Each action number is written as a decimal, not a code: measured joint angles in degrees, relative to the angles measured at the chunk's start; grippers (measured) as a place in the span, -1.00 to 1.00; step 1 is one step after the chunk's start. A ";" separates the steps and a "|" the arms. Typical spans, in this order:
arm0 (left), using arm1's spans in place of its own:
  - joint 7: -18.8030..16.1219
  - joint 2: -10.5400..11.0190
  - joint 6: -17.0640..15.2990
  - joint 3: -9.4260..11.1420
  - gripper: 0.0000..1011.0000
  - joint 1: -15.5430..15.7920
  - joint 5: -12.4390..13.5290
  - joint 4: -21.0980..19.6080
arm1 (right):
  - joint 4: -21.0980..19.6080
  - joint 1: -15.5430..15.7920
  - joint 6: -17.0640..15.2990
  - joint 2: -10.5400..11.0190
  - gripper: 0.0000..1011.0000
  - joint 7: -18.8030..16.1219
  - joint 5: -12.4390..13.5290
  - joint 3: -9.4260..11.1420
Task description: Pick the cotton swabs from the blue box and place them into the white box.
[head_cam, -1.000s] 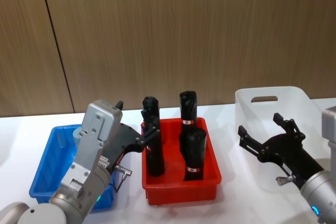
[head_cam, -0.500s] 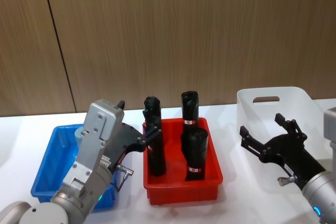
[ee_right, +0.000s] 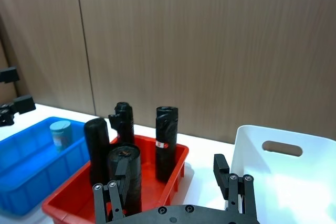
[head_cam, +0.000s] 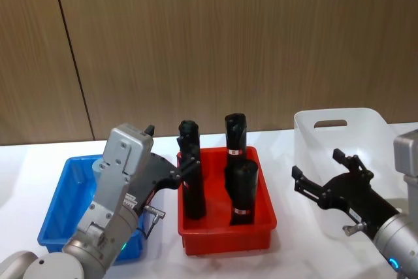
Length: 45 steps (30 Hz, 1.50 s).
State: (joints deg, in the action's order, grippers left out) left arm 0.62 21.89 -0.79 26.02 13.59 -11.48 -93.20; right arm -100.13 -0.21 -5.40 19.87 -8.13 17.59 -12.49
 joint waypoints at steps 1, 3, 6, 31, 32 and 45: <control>0.00 0.00 0.00 0.00 0.99 0.00 0.00 0.00 | 0.22 -0.18 -0.35 0.07 0.98 -0.75 0.08 0.04; 0.00 0.00 0.00 0.00 0.99 0.00 0.00 0.02 | 0.54 -0.46 -0.74 0.16 0.98 -1.67 0.12 0.10; 0.01 0.00 0.00 0.00 0.99 0.00 0.00 0.02 | 1.18 -1.00 -1.32 0.32 0.98 -3.48 0.16 0.16; 0.01 0.00 -0.01 0.01 0.99 0.00 0.00 0.03 | 14.15 -11.37 -4.43 -2.51 0.98 -20.57 -2.59 -1.77; 0.01 0.00 -0.01 0.01 0.99 0.00 0.00 0.03 | 14.71 -11.74 -4.44 -2.68 0.98 -20.79 -2.72 -1.87; 0.01 0.00 -0.01 0.01 0.99 0.00 0.00 0.03 | 24.73 -18.28 -4.45 -5.95 0.98 -22.53 -5.12 -3.29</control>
State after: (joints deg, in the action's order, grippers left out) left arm 0.63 21.89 -0.80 26.03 13.59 -11.48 -93.17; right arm -75.40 -18.50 -9.85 13.92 -30.66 12.48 -15.77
